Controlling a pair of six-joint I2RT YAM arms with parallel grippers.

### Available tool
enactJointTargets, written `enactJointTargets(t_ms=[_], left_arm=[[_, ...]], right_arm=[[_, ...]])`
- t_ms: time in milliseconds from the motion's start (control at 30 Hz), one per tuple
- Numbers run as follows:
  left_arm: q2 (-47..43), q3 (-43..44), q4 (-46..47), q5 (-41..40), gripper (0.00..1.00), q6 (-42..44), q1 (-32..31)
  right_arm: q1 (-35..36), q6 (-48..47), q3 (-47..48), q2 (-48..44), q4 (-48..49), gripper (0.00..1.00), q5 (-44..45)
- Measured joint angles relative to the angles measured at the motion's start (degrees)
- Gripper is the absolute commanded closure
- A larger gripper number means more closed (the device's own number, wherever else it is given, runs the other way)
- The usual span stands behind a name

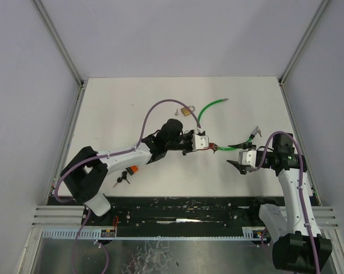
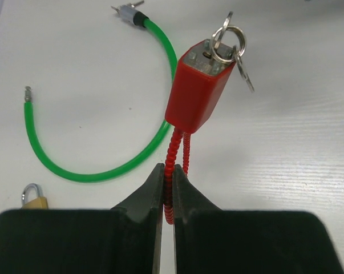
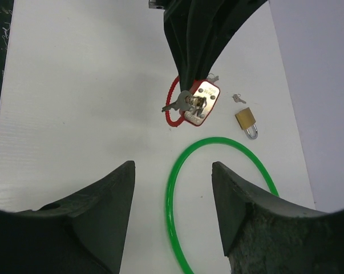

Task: Lock with the key
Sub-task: Lock the lock.

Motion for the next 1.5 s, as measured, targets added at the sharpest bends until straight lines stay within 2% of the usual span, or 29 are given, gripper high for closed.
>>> enactJointTargets(t_ms=[133, 433, 633, 800, 1267, 1500], left_arm=[[1.2, 0.5, -2.0, -0.5, 1.00, 1.7, -0.1], [2.7, 0.5, -2.3, -7.9, 1.00, 10.6, -4.2], [2.7, 0.0, -2.3, -10.3, 1.00, 13.7, -6.9], [2.7, -0.2, -2.6, -11.1, 1.00, 14.6, -7.1], [2.7, -0.2, -3.0, -10.7, 1.00, 14.7, -7.1], [2.8, -0.2, -4.2, -10.1, 1.00, 14.7, -7.1]], right_arm=[[0.0, -2.7, 0.8, 0.0, -2.1, 0.42, 0.0], [0.4, 2.2, -0.6, 0.2, 2.0, 0.55, -2.3], [4.4, 4.7, -3.6, 1.6, 6.1, 0.64, -1.4], [6.2, 6.5, -5.3, 1.6, 9.1, 0.69, 0.3], [9.0, 6.3, -7.2, 1.3, 12.2, 0.73, 3.4], [9.3, 7.0, -8.0, -1.8, 14.1, 0.81, 3.1]])
